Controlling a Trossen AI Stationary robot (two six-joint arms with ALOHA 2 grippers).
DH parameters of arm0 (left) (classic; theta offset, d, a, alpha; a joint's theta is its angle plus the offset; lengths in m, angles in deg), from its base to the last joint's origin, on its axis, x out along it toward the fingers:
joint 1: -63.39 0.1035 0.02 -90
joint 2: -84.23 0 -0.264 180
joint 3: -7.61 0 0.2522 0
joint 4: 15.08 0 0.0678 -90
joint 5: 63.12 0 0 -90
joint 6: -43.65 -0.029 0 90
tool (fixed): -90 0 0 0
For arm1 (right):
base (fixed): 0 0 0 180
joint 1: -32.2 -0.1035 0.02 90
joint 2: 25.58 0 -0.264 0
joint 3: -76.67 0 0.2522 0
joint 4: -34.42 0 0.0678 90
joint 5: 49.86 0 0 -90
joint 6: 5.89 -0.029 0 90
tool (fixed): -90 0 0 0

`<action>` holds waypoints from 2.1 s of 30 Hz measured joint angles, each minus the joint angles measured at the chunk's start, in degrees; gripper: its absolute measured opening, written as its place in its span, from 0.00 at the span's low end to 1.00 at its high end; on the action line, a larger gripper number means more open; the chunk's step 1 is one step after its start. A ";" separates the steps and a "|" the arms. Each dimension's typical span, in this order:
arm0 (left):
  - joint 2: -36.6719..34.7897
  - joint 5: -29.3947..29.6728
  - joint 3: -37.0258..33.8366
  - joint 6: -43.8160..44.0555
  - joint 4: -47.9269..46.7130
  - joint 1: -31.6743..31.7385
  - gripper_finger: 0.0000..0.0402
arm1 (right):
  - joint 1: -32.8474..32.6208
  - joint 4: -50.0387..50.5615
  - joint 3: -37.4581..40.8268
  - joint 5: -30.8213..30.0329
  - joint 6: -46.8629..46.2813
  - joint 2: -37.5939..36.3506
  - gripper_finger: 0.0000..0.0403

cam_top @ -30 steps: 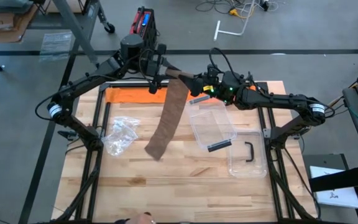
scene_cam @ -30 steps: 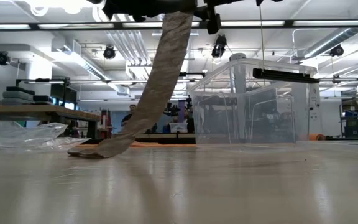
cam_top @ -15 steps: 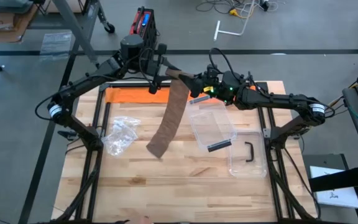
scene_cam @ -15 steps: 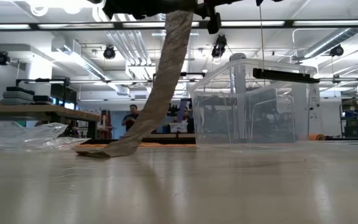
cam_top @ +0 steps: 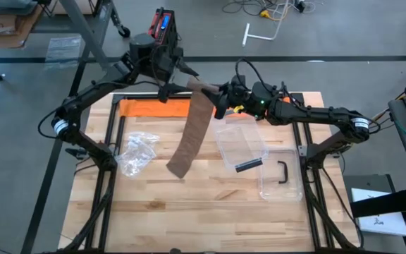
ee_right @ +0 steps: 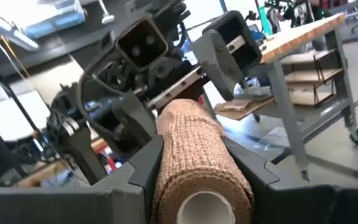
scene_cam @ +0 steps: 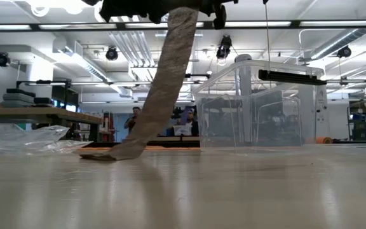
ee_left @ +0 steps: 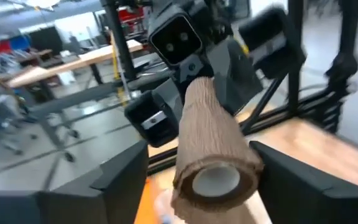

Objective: Roll bandage
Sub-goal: Roll the brown bandage

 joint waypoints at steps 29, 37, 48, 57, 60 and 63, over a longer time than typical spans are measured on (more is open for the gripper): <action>3.84 -0.38 0.11 15.72 6.71 -1.44 0.43 | 0.04 -0.58 0.13 -1.91 7.95 0.17 0.32; 4.58 -2.85 0.11 15.76 7.98 -1.46 0.32 | 0.04 -0.36 0.13 -1.73 8.42 0.17 0.32; 4.62 -3.88 0.11 14.37 9.36 -1.48 0.37 | 0.01 -0.56 0.13 -1.21 8.41 0.17 0.32; 4.62 -3.90 0.11 17.16 9.33 -2.09 0.61 | -0.03 -0.24 0.13 -0.66 8.44 0.22 0.30; 4.62 -3.89 0.11 17.53 9.15 -2.09 0.60 | -0.02 -0.59 0.13 -0.84 8.46 0.22 0.30; 4.62 -3.86 0.11 17.51 9.13 -2.09 0.54 | -0.02 -0.81 0.13 -0.86 8.48 0.22 0.30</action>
